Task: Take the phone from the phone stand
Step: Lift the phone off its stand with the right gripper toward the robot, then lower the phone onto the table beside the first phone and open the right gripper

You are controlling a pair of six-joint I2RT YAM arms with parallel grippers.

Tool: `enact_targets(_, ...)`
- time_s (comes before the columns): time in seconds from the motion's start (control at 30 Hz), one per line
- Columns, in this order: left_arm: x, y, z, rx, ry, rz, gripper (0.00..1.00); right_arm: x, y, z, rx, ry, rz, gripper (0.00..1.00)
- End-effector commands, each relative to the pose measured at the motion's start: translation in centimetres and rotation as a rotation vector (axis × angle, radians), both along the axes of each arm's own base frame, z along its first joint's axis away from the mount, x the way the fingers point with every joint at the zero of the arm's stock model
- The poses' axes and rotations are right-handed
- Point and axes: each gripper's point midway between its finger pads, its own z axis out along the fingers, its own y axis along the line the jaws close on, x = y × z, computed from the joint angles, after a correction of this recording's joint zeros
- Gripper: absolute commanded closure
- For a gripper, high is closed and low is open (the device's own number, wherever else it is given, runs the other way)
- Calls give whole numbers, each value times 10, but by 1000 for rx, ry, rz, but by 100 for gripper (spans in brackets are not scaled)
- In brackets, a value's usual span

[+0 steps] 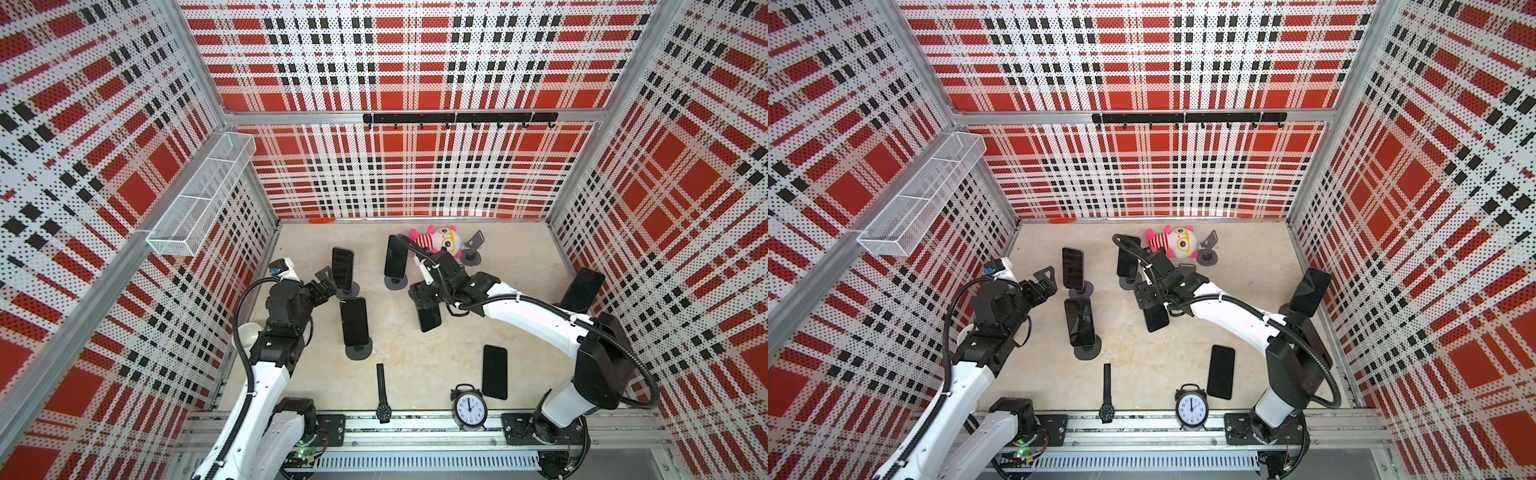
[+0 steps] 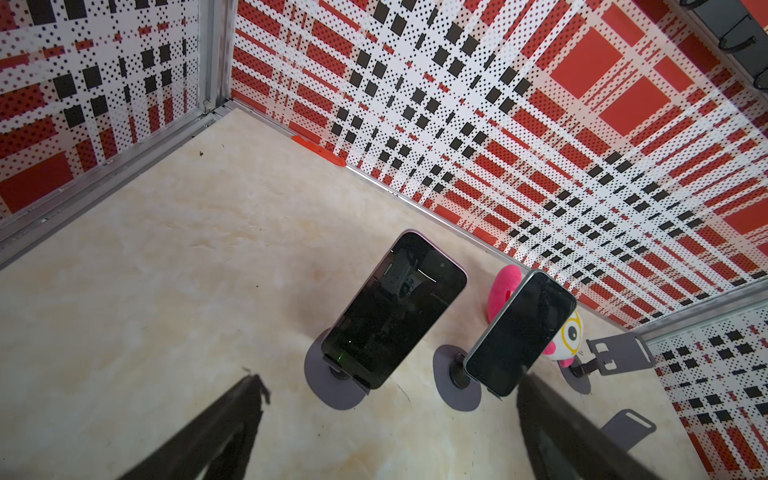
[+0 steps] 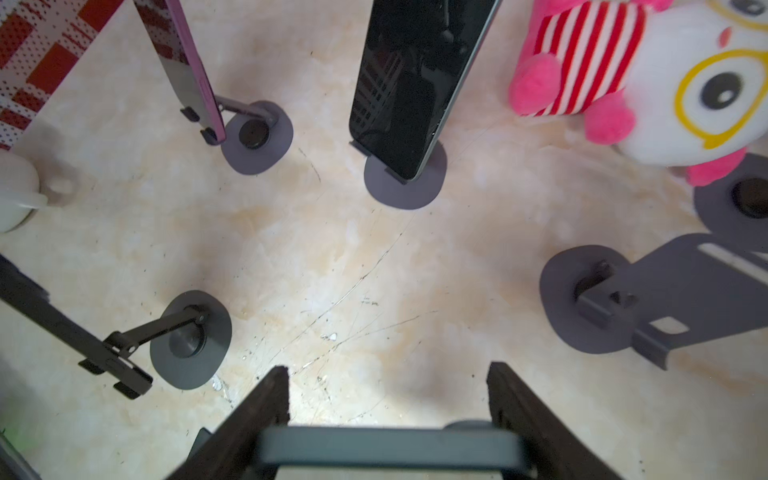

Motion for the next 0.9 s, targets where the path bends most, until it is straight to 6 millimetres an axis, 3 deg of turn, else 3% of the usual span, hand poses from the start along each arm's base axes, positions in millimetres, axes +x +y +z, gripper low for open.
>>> enact_targets(0.0,3,1,7,8,-25,-2,2,-7,-1,-14,23,74,-46,44)
enact_targets(0.13,3,2,5,10,-20,1,2,-18,-7,-32,31,166,-118,45)
enact_targets(0.57,3,-2,1,2,-14,-13,2,-63,-77,-84,-118,331,-406,46)
enact_targets(0.87,3,-3,1,9,-9,-16,2,-82,-94,-104,-167,410,-468,47)
